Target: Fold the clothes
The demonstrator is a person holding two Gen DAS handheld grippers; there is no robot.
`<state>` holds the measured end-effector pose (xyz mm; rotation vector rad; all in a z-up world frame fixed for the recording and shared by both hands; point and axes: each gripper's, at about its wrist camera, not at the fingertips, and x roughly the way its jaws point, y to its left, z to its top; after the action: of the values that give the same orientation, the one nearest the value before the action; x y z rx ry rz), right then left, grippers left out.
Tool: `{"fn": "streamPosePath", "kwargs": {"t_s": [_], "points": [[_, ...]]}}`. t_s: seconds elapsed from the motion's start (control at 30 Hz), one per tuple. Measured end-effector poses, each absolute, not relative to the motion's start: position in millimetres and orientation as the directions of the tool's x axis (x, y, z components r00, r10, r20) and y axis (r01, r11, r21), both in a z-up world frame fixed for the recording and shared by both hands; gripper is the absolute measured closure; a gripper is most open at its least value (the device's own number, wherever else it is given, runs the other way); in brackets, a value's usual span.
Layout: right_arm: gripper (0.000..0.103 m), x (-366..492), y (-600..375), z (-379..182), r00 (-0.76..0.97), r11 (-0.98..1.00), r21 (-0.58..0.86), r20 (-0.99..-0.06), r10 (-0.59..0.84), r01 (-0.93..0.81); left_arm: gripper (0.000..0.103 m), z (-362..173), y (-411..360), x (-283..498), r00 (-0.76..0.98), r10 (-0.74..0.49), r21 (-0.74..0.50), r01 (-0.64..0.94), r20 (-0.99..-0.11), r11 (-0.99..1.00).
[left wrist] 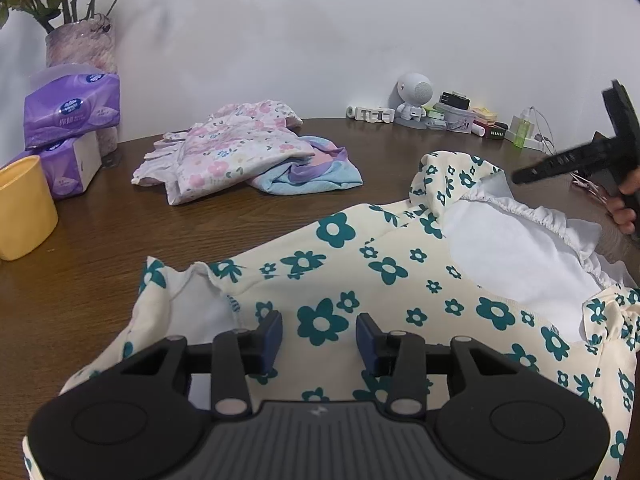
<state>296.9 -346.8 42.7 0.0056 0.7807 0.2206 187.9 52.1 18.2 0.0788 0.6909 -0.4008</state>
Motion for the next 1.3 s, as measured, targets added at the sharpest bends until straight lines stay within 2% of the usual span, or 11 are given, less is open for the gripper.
{"fn": "streamPosePath", "kwargs": {"t_s": [0.27,0.33,0.37,0.4,0.47,0.7,0.83,0.97,1.17,1.23,1.3], "points": [[0.071,284,-345,14,0.646,0.973,0.128,-0.730,0.222,-0.190,0.063,17,50,187,0.703,-0.325,-0.046,0.385,-0.632,0.922],[0.071,281,-336,13,0.660,0.976,0.084,-0.724,0.200,-0.203,0.062,17,50,186,0.704,-0.326,-0.045,0.386,-0.632,0.921],[0.077,280,-330,13,0.663,0.975,0.057,-0.724,0.188,-0.215,0.062,17,50,186,0.704,-0.326,-0.045,0.387,-0.631,0.921],[0.092,279,-325,13,0.666,0.974,0.030,-0.724,0.177,-0.226,0.062,17,50,186,0.704,-0.327,-0.045,0.387,-0.631,0.921],[0.101,276,-314,13,0.673,0.969,-0.024,-0.723,0.154,-0.247,0.062,17,51,187,0.704,-0.329,-0.047,0.388,-0.630,0.920],[0.102,288,-309,20,0.748,0.930,-0.323,-0.658,-0.087,-0.176,0.062,17,51,186,0.705,-0.332,-0.045,0.393,-0.627,0.919],[0.102,304,-315,22,0.748,0.913,-0.349,-0.659,-0.080,-0.210,0.062,16,50,186,0.705,-0.332,-0.040,0.396,-0.626,0.917],[0.097,314,-324,21,0.736,0.942,-0.265,-0.676,-0.028,-0.207,0.062,16,51,186,0.705,-0.334,-0.042,0.397,-0.626,0.917],[0.087,302,-381,44,0.738,0.996,0.068,-0.669,0.083,-0.051,0.061,17,51,186,0.704,-0.338,-0.043,0.401,-0.625,0.915],[0.083,292,-388,44,0.723,0.993,0.105,-0.682,0.112,-0.055,0.060,17,50,185,0.705,-0.335,-0.034,0.403,-0.625,0.914],[0.074,287,-384,36,0.706,0.992,0.105,-0.698,0.122,-0.067,0.060,17,48,184,0.707,-0.331,-0.026,0.405,-0.625,0.914]]}}
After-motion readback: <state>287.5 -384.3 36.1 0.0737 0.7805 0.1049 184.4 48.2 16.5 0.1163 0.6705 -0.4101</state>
